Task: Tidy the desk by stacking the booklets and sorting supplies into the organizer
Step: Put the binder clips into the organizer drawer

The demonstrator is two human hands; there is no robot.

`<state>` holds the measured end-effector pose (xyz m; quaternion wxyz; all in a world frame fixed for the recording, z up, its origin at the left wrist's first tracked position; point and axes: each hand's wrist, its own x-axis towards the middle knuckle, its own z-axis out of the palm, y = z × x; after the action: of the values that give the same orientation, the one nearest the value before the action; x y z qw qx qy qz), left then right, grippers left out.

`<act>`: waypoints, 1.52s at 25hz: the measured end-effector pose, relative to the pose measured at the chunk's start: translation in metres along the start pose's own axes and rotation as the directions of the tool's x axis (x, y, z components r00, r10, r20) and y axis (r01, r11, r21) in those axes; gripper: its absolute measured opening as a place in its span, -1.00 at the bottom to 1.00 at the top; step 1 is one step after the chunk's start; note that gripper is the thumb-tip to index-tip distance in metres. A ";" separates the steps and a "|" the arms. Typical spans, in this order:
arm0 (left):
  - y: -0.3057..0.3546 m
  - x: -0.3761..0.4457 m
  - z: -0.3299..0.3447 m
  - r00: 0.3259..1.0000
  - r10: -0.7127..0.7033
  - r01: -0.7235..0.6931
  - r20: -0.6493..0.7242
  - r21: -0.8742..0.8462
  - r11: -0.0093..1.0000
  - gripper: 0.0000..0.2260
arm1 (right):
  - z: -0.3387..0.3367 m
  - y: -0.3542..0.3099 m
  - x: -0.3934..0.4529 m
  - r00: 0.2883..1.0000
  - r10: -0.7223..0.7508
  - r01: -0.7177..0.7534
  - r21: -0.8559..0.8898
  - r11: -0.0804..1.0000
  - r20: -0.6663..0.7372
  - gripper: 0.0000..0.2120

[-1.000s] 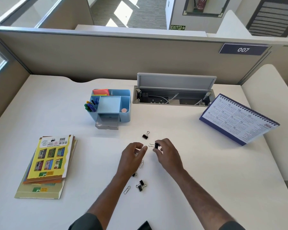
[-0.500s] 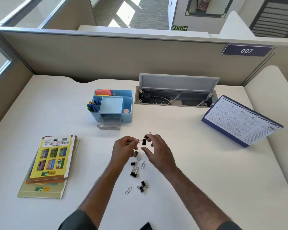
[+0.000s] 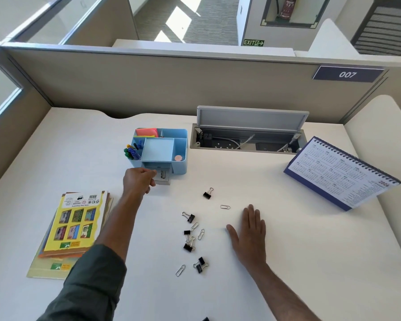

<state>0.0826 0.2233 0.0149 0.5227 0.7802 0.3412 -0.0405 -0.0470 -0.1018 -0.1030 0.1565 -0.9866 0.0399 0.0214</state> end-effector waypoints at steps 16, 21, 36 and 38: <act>0.014 0.022 0.013 0.979 -0.195 0.180 0.059 0.195 0.964 -0.81 | 0.010 0.006 -0.001 1.000 -0.027 0.027 -0.053 0.998 0.003 -0.28; 0.014 0.000 0.005 0.997 -0.053 0.047 0.055 0.104 0.993 -0.79 | 0.008 0.001 0.001 0.999 0.009 -0.009 -0.017 1.000 -0.051 -0.30; -0.057 -0.087 0.027 0.985 0.077 -0.059 0.154 -0.121 0.991 -0.81 | -0.013 -0.094 0.099 0.969 -0.245 0.248 -0.088 0.965 0.041 -0.73; -0.061 -0.092 0.028 0.986 0.057 -0.036 0.157 -0.134 0.990 -0.81 | -0.009 -0.097 0.098 0.973 -0.228 0.232 -0.123 0.965 0.047 -0.70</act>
<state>-0.0143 0.1684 -0.0071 0.5995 0.7461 0.2816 -0.0686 0.0597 -0.0203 -0.0699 0.0954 -0.9921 -0.0787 0.0218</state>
